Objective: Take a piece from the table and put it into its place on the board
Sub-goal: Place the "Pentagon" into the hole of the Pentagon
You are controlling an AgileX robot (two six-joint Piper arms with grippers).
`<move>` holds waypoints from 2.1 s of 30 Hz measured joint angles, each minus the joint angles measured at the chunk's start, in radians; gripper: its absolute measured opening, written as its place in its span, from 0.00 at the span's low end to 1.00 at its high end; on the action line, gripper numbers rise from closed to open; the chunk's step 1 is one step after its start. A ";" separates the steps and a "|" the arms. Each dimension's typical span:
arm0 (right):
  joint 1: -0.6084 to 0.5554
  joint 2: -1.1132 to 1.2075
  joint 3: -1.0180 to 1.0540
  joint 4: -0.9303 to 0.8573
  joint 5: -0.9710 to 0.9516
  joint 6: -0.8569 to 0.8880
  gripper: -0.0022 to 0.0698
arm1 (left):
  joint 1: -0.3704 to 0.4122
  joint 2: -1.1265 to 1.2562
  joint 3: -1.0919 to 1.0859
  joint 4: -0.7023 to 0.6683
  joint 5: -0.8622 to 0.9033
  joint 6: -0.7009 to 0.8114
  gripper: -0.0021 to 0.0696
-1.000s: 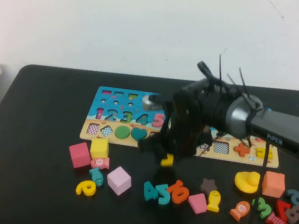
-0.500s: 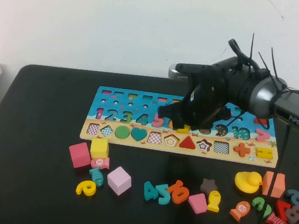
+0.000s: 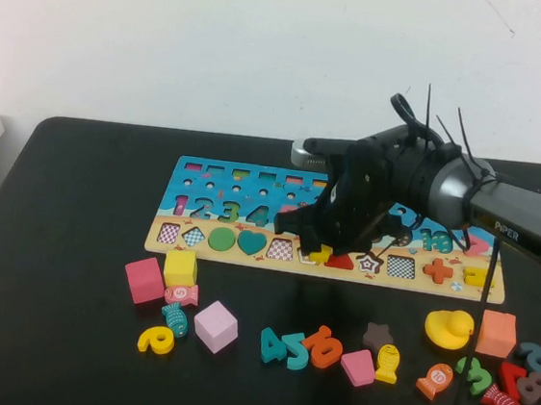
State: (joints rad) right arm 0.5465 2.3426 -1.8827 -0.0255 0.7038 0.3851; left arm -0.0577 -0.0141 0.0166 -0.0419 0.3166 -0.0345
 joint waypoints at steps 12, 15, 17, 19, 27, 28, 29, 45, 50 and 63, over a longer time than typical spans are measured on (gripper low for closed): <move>0.009 0.053 -0.088 0.000 0.035 -0.002 0.54 | 0.000 0.000 0.000 0.000 0.000 0.000 0.03; 0.012 0.060 -0.088 0.002 0.055 -0.002 0.54 | 0.000 0.000 0.000 0.000 0.000 0.000 0.03; 0.012 0.067 -0.092 0.009 0.060 -0.002 0.54 | 0.000 0.000 0.000 0.000 0.000 0.000 0.03; 0.012 0.068 -0.096 0.016 0.060 -0.002 0.54 | 0.000 0.000 0.000 0.000 0.000 0.000 0.03; 0.012 0.068 -0.098 0.026 0.066 0.019 0.54 | 0.000 0.000 0.000 0.000 0.000 0.000 0.03; 0.012 0.070 -0.101 0.026 0.070 0.022 0.54 | 0.000 0.000 0.000 0.000 0.000 0.000 0.03; 0.012 0.070 -0.107 0.026 0.075 0.023 0.54 | 0.000 0.000 0.000 0.000 0.000 0.000 0.03; 0.010 0.072 -0.169 -0.004 0.195 0.025 0.54 | 0.000 0.000 0.000 0.000 0.000 0.000 0.03; 0.010 0.084 -0.169 -0.002 0.171 0.030 0.53 | 0.000 0.000 0.000 0.000 0.000 0.000 0.03; 0.010 0.102 -0.177 0.002 0.151 0.032 0.53 | 0.000 0.000 0.000 0.000 0.000 0.000 0.03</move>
State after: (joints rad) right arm 0.5562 2.4444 -2.0598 -0.0235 0.8547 0.4170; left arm -0.0577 -0.0141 0.0166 -0.0419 0.3166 -0.0345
